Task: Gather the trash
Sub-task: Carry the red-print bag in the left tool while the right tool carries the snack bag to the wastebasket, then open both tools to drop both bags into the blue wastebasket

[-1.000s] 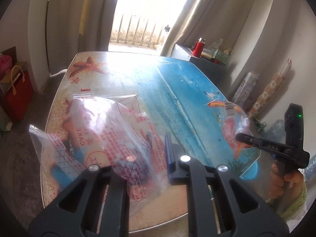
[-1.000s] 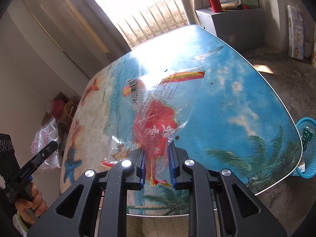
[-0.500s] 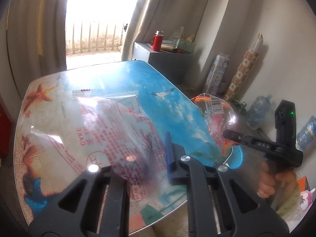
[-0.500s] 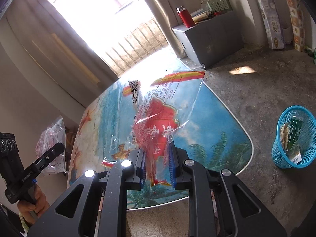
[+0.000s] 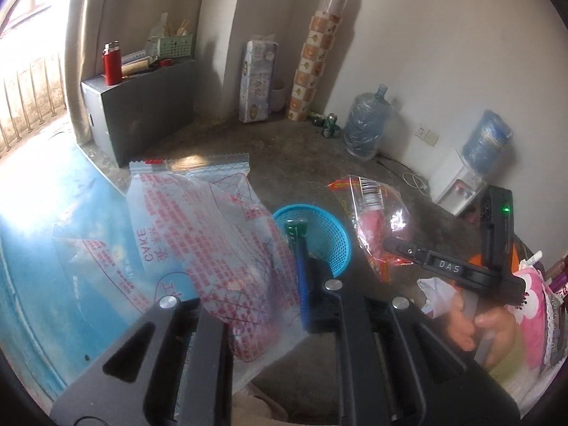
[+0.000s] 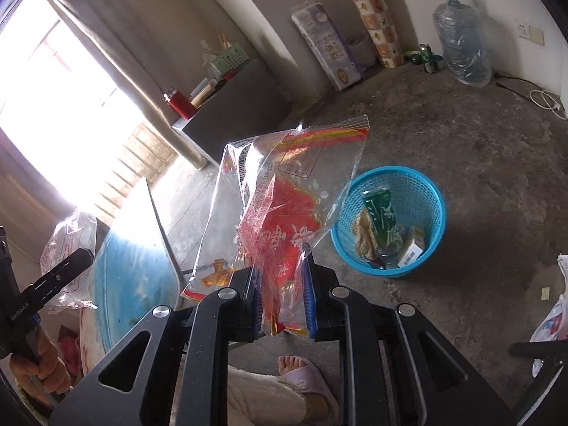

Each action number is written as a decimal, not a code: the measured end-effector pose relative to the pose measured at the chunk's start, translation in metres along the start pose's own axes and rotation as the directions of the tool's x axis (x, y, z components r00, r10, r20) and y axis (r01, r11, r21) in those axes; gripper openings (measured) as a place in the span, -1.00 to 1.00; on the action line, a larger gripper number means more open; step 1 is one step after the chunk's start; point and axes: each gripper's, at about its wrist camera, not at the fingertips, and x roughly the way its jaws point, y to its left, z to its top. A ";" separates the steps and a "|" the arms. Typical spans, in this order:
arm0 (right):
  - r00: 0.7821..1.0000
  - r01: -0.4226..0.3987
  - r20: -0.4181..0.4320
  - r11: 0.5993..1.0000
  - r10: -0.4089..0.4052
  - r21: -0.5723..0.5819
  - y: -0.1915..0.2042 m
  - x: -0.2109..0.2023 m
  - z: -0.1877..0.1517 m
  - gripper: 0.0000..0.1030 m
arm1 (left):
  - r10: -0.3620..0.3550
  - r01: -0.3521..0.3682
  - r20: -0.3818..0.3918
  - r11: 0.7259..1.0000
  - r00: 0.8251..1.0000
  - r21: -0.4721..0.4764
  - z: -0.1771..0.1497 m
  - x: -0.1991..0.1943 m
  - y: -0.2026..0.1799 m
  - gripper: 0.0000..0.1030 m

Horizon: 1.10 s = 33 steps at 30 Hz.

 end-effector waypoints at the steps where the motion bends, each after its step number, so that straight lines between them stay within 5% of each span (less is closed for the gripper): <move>1: 1.000 0.023 0.001 1.000 -0.023 0.021 -0.014 0.000 0.000 -0.63 | -0.017 0.017 -0.024 1.000 1.000 0.008 0.005 0.016 -0.008 -0.78; 9: 0.986 0.161 -0.066 0.980 -0.154 0.118 -0.095 0.046 0.011 -0.63 | -0.139 0.127 -0.247 0.990 0.959 -0.064 0.018 0.166 -0.036 -0.77; 21: 0.933 0.282 -0.280 0.944 -0.228 0.173 -0.165 0.188 0.033 -0.60 | -0.147 0.059 -0.447 0.977 0.882 -0.204 0.010 0.352 -0.032 -0.63; 24: 0.919 0.319 -0.298 0.932 -0.259 0.172 -0.174 0.216 0.046 -0.46 | -0.128 0.027 -0.452 0.974 0.883 -0.224 0.011 0.371 -0.020 -0.45; 29: 0.907 0.342 -0.309 0.928 -0.285 0.148 -0.176 0.245 0.061 -0.28 | -0.094 -0.025 -0.453 0.968 0.886 -0.249 0.015 0.394 -0.010 0.20; 33: 0.897 0.372 -0.292 0.923 -0.331 0.099 -0.172 0.254 0.068 -0.11 | -0.118 0.001 -0.422 0.964 0.899 -0.266 0.022 0.390 -0.009 0.29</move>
